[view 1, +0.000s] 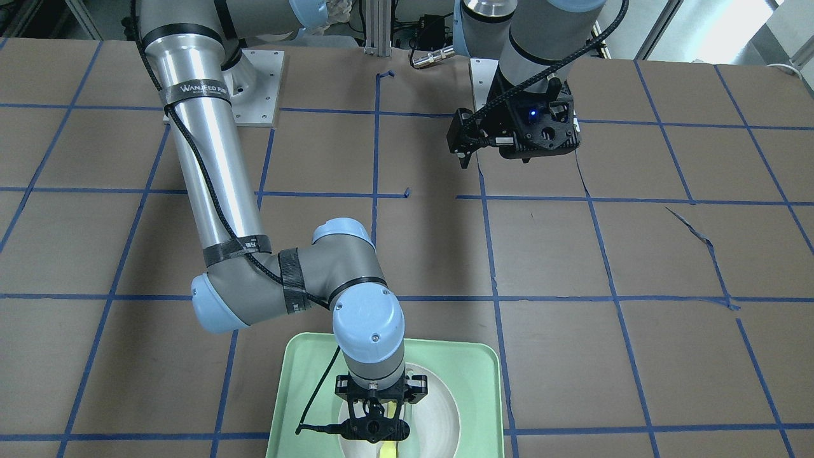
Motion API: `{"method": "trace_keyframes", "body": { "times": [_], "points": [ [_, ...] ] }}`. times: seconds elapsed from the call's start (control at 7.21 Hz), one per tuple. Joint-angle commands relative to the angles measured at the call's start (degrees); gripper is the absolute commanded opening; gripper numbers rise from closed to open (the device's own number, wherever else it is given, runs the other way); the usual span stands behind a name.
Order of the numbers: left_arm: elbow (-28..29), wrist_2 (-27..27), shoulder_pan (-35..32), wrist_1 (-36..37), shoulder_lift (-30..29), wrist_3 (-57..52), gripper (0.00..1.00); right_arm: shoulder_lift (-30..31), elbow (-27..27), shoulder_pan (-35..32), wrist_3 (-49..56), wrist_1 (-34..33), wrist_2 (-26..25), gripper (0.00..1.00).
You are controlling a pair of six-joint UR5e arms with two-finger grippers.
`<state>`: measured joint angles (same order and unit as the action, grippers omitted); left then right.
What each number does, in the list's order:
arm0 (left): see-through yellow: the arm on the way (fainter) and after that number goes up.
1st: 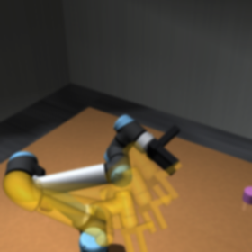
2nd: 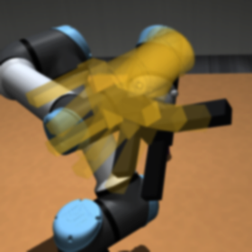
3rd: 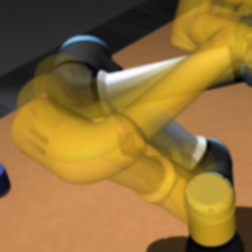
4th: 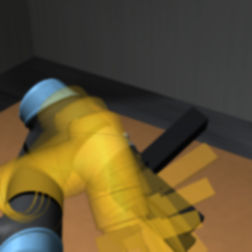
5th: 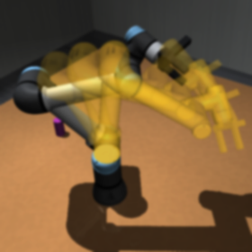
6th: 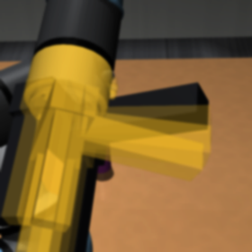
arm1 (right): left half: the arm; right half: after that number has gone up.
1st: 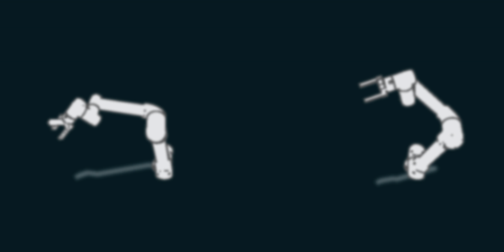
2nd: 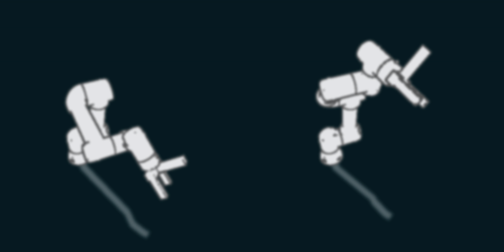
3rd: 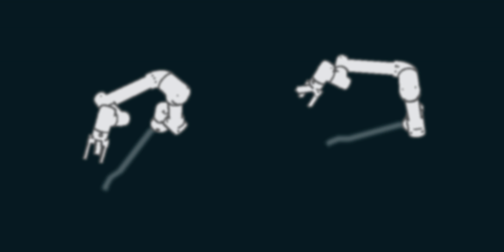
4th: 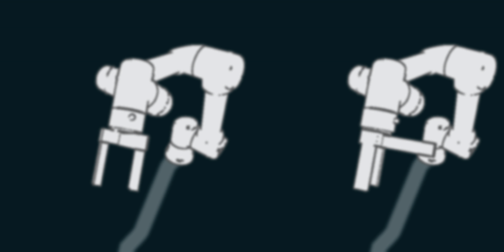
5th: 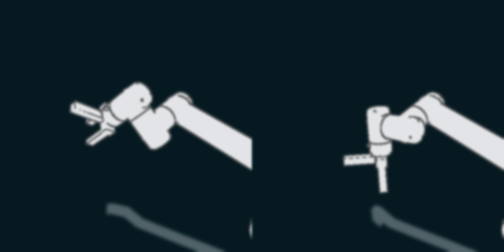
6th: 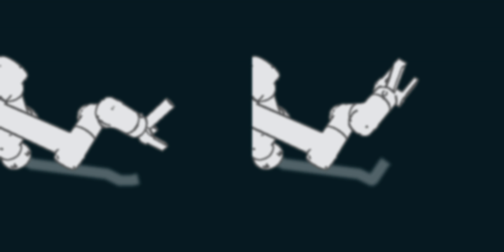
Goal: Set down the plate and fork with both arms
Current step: 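Reach the right gripper over the plate and grasp the yellow fork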
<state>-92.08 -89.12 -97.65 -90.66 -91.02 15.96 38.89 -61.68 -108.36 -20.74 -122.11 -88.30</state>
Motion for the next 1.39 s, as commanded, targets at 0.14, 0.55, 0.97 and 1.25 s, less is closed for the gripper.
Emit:
{"method": "trace_keyframes", "body": {
  "times": [0.14,0.55,0.97,1.25],
  "points": [
    [0.0,0.0,0.0,0.0,0.0,0.0,1.0,-0.7,0.3,0.0,0.0,-1.0,0.2,0.52],
    [0.0,0.0,0.0,0.0,0.0,0.0,1.0,-1.2,0.5,0.0,0.0,-2.8,0.3,0.37],
    [0.0,0.0,0.0,0.0,0.0,0.0,1.0,0.0,0.0,0.2,0.1,-2.7,-0.1,0.25],
    [0.0,0.0,0.0,0.0,0.0,0.0,1.0,0.8,-0.6,0.3,0.3,-2.7,-0.4,0.18]
  ]
}}
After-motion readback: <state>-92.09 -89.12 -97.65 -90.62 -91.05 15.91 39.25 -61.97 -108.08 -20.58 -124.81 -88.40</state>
